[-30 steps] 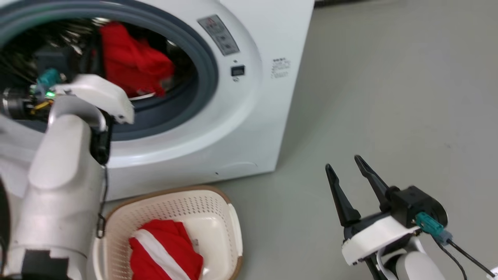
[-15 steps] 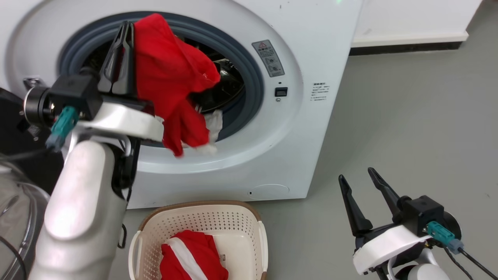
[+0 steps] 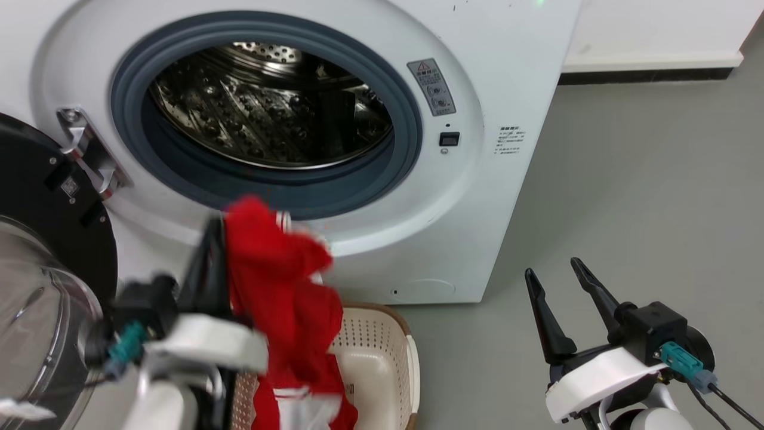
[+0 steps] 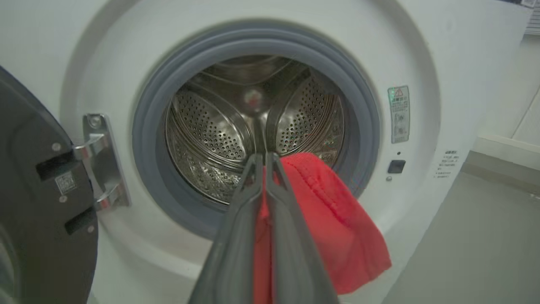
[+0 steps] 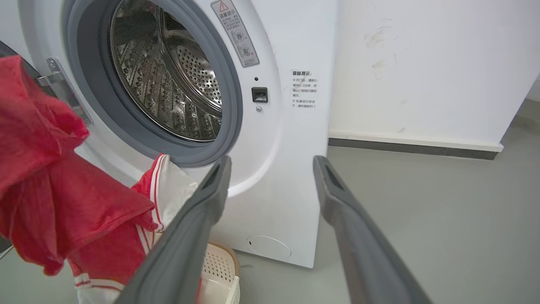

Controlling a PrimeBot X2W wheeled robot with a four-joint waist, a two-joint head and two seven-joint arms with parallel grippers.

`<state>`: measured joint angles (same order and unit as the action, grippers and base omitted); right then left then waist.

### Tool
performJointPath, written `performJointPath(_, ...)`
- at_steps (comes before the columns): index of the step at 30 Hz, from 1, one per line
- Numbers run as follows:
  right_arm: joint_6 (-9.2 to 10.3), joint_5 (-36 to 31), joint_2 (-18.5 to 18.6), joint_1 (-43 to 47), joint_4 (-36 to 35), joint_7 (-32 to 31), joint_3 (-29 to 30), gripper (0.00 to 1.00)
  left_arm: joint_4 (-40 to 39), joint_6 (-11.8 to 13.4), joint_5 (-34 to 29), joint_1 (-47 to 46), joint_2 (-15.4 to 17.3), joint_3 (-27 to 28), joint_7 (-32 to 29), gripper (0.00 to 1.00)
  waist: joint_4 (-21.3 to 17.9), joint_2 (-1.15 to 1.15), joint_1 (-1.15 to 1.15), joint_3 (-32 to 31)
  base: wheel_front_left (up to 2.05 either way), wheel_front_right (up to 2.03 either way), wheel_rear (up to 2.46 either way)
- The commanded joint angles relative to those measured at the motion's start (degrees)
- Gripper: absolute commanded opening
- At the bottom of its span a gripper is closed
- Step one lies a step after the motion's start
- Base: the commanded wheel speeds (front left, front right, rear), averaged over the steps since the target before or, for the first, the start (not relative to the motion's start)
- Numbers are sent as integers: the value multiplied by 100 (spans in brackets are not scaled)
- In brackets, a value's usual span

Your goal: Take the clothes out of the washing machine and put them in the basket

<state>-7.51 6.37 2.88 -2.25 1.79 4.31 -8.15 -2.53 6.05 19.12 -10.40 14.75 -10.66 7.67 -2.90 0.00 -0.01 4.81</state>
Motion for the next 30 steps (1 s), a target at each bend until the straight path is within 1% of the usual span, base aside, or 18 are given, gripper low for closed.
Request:
performJointPath(1,4,-37,-1,-5,-42,14,-2,100,120,36,62,185,-70,-19,14,0,1,0,1,91,0,0,0)
performJointPath(3,4,-35,-1,-72,-65,13,3,100,449,41,276,507,-232,-19,29,0,-2,0,1,234,0,0,0)
performJointPath(4,3,-32,-1,-119,-89,20,2,100,677,15,339,622,-251,-25,32,0,-3,0,1,327,0,0,0)
performJointPath(8,3,-32,-1,-288,-116,53,6,100,1663,-130,583,696,-463,-24,277,0,37,0,1,729,0,0,0)
performJointPath(13,3,-44,-1,-533,-108,81,-84,100,3142,-417,712,223,-654,-58,550,0,106,0,1,1246,0,0,0)
performJointPath(15,3,-66,-1,-653,-140,91,-132,100,3721,-519,657,-51,-695,-77,640,0,102,0,1,1483,0,0,0)
performJointPath(18,3,-91,-1,-846,-174,109,-242,100,4568,-662,599,-452,-705,-89,721,0,16,0,1,1863,0,0,0)
performJointPath(21,4,-119,-1,-1033,-218,121,-293,100,5224,-752,580,-890,-715,-42,743,0,-94,0,1,2274,0,0,0)
performJointPath(24,4,-151,-1,-1170,-229,130,-281,100,5742,-800,563,-1332,-731,17,758,0,-150,0,1,2675,0,0,0)
performJointPath(30,4,-245,-2,-1393,-250,184,-324,100,6198,-861,482,-2038,-761,162,751,0,-283,0,1,3291,0,0,0)
